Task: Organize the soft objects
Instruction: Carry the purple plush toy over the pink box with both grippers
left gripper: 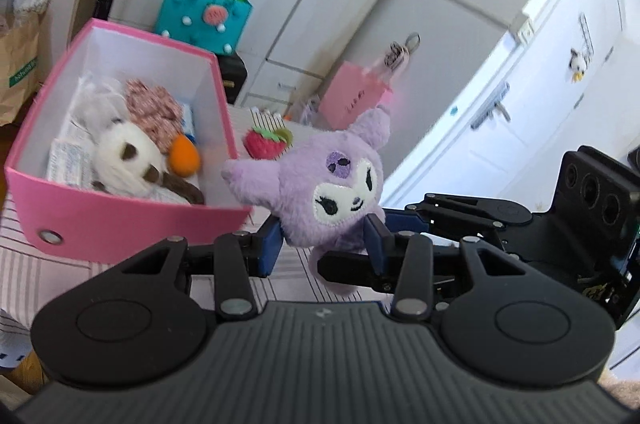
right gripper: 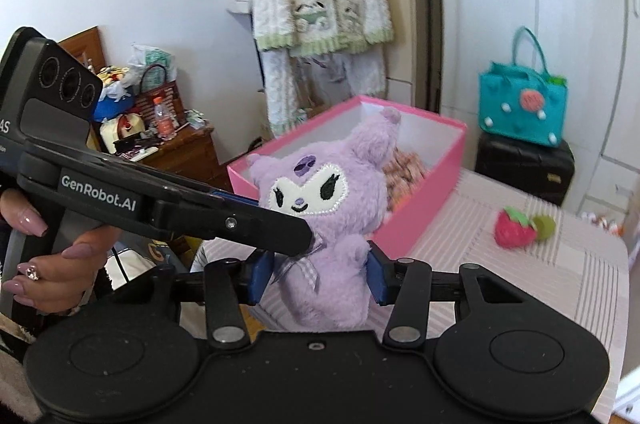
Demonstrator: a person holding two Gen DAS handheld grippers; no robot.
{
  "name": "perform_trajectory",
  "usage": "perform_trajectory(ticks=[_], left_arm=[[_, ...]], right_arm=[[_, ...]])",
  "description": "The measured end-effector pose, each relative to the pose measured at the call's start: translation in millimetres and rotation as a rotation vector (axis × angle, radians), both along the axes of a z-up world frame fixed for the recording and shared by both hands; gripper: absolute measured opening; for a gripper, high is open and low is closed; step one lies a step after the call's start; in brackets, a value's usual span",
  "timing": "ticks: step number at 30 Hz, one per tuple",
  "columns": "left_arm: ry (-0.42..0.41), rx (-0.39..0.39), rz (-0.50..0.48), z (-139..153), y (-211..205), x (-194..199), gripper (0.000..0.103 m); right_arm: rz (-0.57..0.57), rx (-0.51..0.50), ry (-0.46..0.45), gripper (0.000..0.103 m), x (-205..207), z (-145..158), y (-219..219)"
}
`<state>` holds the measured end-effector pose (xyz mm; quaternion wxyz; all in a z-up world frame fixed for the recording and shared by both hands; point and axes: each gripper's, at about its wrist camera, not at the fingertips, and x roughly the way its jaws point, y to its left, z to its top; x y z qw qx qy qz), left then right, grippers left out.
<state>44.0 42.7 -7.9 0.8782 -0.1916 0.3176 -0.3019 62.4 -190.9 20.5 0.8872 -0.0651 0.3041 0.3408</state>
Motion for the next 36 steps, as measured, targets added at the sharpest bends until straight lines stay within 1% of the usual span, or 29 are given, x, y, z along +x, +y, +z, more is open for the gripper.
perform_trajectory(ticks=[6, 10, 13, 16, 20, 23, 29, 32, 34, 36], left_arm=[[-0.016, 0.01, 0.076, 9, 19, 20, 0.042], [-0.027, 0.049, 0.101, 12, 26, 47, 0.044], [-0.015, 0.057, 0.119, 9, 34, 69, 0.044], [-0.004, 0.07, 0.145, 7, 40, 93, 0.044], [0.003, 0.092, 0.17, 2, 48, 123, 0.044], [0.047, 0.082, 0.199, -9, 52, 143, 0.044], [0.099, 0.125, 0.22, -26, 47, 172, 0.044], [0.129, 0.14, 0.229, -30, 46, 182, 0.044], [0.15, 0.172, 0.205, -31, 45, 188, 0.044], [0.182, 0.18, 0.201, -33, 44, 195, 0.044]], right_arm=[[0.038, -0.023, -0.027, 0.053, 28, 6, 27], [0.037, -0.03, -0.018, 0.053, 59, 8, 41], [0.036, -0.044, -0.006, 0.053, 83, 4, 52], [0.038, -0.068, -0.021, 0.053, 105, 0, 65], [0.042, -0.057, -0.002, 0.053, 138, -8, 74], [0.034, -0.05, 0.044, 0.053, 162, -20, 78], [-0.005, -0.13, 0.034, 0.053, 184, -41, 95], [-0.002, -0.144, 0.036, 0.053, 194, -47, 96], [0.002, -0.156, 0.047, 0.053, 200, -51, 97], [0.003, -0.166, 0.052, 0.053, 203, -56, 98]])
